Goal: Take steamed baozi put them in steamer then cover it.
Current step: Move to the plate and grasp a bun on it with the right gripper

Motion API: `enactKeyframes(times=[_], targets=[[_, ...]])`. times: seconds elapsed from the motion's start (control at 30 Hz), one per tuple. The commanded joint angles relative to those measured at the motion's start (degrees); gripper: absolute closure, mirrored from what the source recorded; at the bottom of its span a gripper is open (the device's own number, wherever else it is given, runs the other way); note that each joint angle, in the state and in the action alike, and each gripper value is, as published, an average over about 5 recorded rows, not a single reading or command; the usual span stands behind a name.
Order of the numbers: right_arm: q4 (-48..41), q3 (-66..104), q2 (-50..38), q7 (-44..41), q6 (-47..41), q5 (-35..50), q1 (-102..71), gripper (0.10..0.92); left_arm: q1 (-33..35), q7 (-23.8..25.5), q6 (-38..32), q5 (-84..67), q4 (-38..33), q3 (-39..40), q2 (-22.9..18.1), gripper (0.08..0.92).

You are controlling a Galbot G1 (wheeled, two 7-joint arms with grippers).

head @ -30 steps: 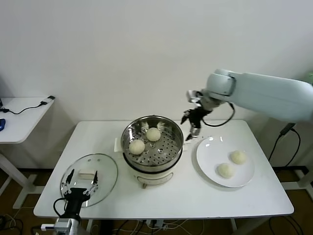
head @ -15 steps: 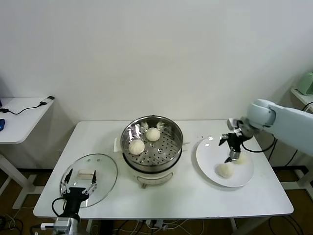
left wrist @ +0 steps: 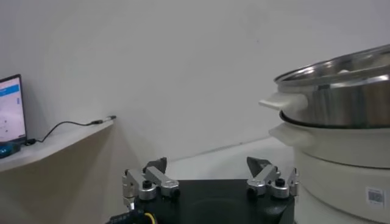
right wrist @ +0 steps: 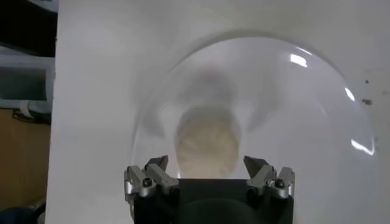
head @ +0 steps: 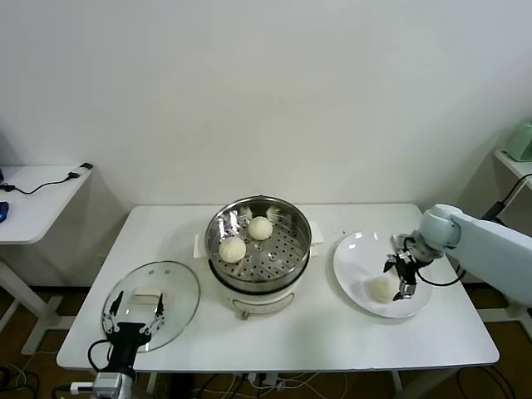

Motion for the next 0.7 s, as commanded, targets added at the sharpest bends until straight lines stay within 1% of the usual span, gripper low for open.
enactKeyframes(times=[0.03,0.37,0.57,0.7], targets=[[-4.9,4.3,3.6,-0.2,0.9,-3.3,-5.0,0.203,0.2,0.0,-0.2,0.2,0.2,0.1,-0.1,0.177],[-5.6,4.5,4.1,-1.7,1.5,-3.5,-4.6,0.212,0.3,0.0,-0.3,0.3,0.3,0.0,-0.2,0.177],[-5.4,4.2,3.9,-2.1,1.8,-3.2,-3.4,0.295,0.4,0.0,-0.4,0.4,0.2,0.2,-0.2,0.177],[-5.3,3.5,3.5,-2.3,2.5,-2.7,-1.7,0.329,0.6,-0.1,-0.5,0.4,0.2,0.2,-0.2,0.177]])
